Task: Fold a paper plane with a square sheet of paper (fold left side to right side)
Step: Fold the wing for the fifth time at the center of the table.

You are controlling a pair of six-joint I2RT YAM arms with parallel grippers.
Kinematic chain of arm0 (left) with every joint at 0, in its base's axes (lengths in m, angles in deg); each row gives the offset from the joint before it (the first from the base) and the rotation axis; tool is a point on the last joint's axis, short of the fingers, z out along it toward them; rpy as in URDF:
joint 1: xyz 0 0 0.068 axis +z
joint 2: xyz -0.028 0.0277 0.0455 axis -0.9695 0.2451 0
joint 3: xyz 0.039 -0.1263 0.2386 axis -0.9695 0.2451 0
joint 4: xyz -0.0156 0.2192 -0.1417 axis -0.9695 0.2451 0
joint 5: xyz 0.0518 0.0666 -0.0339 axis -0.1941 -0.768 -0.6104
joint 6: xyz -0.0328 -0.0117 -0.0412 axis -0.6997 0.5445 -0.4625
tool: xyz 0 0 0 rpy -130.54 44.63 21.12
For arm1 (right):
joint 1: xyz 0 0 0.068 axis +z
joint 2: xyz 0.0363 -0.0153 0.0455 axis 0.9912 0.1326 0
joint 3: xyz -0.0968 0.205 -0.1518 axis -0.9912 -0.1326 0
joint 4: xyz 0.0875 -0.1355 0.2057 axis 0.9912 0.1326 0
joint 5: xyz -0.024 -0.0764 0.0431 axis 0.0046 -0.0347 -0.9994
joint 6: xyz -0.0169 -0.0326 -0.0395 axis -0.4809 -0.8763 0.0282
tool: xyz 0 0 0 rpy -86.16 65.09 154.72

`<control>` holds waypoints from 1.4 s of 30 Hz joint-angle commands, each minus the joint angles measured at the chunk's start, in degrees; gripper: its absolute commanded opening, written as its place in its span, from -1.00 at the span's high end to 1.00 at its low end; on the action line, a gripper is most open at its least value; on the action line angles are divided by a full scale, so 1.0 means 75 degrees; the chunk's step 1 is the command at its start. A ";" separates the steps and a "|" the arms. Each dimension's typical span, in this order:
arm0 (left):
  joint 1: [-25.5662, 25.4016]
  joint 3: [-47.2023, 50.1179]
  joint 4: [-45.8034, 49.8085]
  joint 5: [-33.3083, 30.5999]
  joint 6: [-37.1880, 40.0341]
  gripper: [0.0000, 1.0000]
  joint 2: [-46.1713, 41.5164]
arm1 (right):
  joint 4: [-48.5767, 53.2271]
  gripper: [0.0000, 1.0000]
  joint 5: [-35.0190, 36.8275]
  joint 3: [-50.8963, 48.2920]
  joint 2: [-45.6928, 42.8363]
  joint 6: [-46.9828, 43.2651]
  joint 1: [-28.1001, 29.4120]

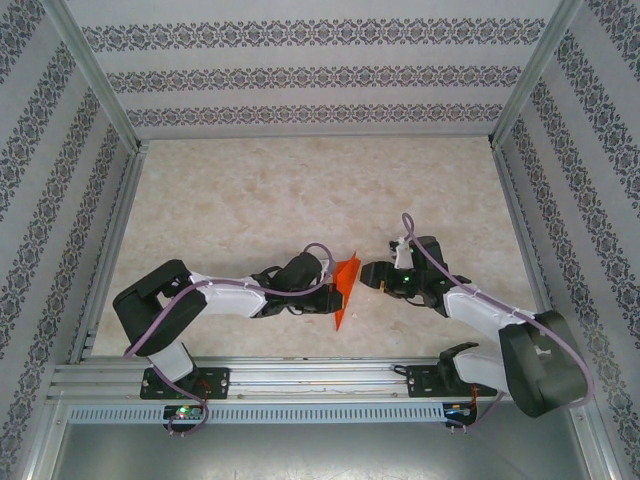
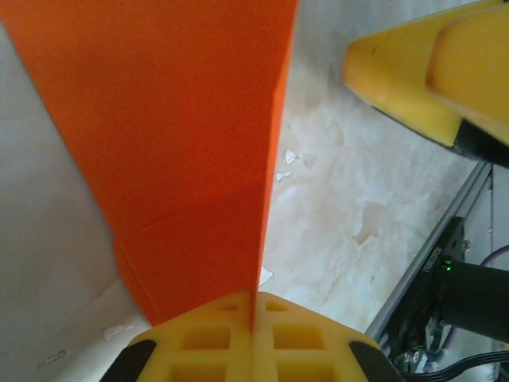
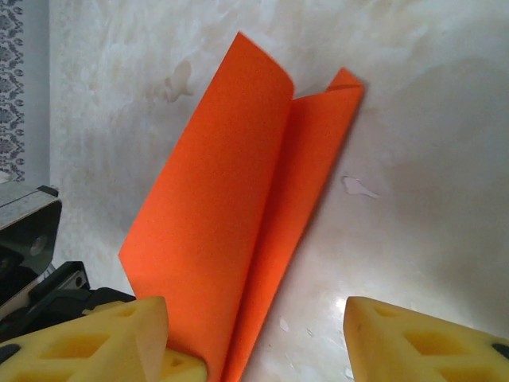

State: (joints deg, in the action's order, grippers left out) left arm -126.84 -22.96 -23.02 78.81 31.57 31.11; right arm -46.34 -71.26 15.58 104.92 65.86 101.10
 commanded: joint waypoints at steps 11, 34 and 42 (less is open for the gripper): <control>0.0241 0.0449 -0.2552 0.0783 -0.1130 1.00 0.0656 | -0.1818 -0.08 0.0583 -0.0177 0.0786 0.0928 0.0560; 0.0346 0.0551 -0.3724 0.1094 -0.1740 1.00 0.1372 | -0.1981 -0.01 0.0820 -0.0177 0.1204 0.1207 0.0686; 0.0358 0.0540 -0.3779 0.1100 -0.1790 1.00 0.1419 | -0.2052 -0.01 0.0780 -0.0097 0.1477 0.1248 0.0795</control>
State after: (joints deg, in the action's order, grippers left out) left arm -124.83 -19.46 -47.55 86.07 19.07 40.86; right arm -60.13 -65.73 14.77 115.19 74.60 106.37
